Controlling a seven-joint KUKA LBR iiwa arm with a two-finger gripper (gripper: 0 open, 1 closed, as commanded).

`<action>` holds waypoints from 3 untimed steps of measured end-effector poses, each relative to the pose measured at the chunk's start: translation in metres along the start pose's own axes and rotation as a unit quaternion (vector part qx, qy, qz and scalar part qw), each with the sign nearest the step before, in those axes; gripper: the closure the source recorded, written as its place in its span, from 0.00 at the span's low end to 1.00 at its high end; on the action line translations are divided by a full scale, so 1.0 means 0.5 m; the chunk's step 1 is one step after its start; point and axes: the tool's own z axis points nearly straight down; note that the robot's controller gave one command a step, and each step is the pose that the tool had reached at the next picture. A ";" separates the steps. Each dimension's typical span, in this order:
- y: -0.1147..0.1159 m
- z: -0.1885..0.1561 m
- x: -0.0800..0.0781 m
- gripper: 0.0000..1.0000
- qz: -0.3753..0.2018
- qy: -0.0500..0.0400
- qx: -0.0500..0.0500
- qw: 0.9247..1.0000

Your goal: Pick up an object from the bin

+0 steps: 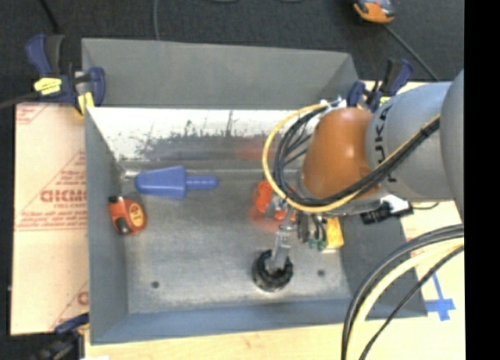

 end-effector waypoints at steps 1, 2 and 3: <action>-0.031 0.051 0.054 0.00 -0.060 0.004 0.001 0.998; -0.061 0.054 0.061 0.00 -0.089 0.000 0.000 0.996; -0.078 0.057 0.067 0.00 -0.042 0.000 0.000 0.999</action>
Offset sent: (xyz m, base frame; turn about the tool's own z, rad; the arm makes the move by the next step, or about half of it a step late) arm -0.0413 -0.0309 -0.0316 -0.1377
